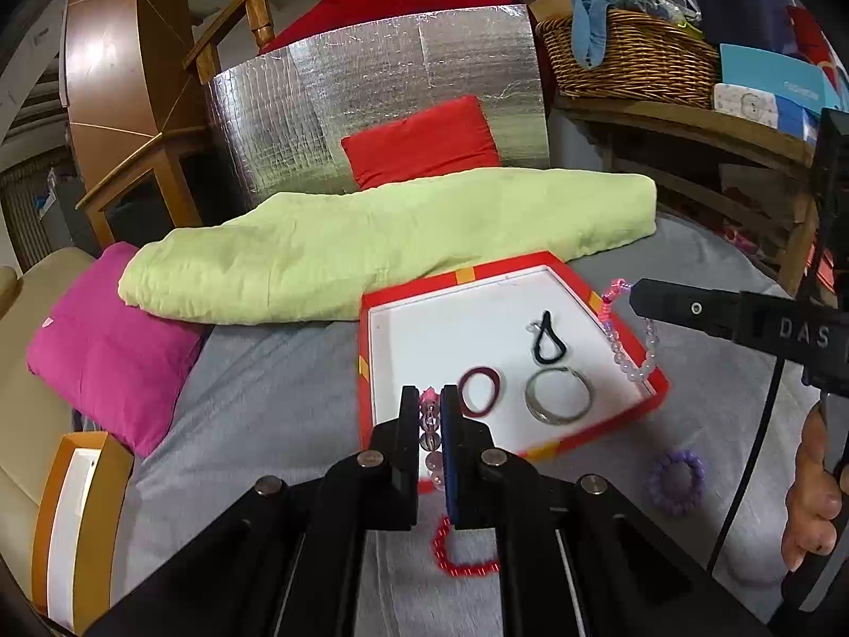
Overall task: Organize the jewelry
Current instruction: 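Carry both held bracelets over the red box, then open the right tool over the box while the left tool lowers and releases its bracelet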
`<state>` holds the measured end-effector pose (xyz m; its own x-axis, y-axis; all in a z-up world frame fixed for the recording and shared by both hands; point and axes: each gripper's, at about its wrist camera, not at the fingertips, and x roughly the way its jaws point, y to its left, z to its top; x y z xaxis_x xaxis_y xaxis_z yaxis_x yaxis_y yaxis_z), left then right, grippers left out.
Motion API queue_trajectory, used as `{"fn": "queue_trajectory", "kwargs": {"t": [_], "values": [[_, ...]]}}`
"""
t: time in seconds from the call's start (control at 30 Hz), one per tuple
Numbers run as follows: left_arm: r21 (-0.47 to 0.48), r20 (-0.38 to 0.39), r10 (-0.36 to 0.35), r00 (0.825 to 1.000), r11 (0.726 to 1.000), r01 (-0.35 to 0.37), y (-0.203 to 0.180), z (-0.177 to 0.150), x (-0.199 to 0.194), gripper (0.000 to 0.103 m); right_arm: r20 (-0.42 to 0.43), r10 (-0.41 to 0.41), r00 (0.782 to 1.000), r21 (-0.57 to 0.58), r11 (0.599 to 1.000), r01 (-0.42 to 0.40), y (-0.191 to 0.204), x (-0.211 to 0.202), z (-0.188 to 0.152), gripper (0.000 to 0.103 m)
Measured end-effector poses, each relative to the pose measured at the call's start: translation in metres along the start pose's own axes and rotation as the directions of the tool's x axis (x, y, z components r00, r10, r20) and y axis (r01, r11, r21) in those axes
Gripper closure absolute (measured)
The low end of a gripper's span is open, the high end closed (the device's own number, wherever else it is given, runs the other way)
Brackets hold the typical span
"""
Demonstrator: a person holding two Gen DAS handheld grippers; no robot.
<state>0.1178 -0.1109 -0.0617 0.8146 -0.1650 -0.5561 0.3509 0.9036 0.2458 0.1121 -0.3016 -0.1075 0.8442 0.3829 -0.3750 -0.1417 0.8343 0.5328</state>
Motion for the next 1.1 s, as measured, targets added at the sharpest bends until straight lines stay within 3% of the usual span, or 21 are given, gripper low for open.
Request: {"fn": "queue_trajectory", "kwargs": {"t": [0.2,0.43,0.53,0.77,1.1], "values": [[-0.01,-0.012,0.003,1.0,1.0,-0.003,0.01,0.016,0.032,0.096,-0.023,0.036,0.999,0.09,0.995,-0.034,-0.016,0.033,0.017,0.094],[-0.038,-0.041,-0.007,0.999,0.999,0.005,0.033,0.042,0.083,0.096,-0.038,0.048,0.998,0.109,0.993,-0.043,-0.024,0.074,0.042,0.094],[-0.066,-0.051,-0.05,0.997,0.997,0.047,0.041,0.049,0.103,0.096,-0.051,0.052,0.997,0.109,0.993,-0.046,-0.023,0.097,0.052,0.094],[-0.119,-0.09,-0.159,0.983,0.982,0.147,0.04,0.042,0.14,0.096,-0.095,0.062,0.994,0.146,0.988,-0.048,-0.029,0.145,0.06,0.094],[-0.139,-0.159,-0.205,0.966,0.973,0.183,0.038,0.028,0.172,0.096,-0.17,0.052,0.984,0.21,0.978,-0.016,-0.05,0.182,0.044,0.094]]}}
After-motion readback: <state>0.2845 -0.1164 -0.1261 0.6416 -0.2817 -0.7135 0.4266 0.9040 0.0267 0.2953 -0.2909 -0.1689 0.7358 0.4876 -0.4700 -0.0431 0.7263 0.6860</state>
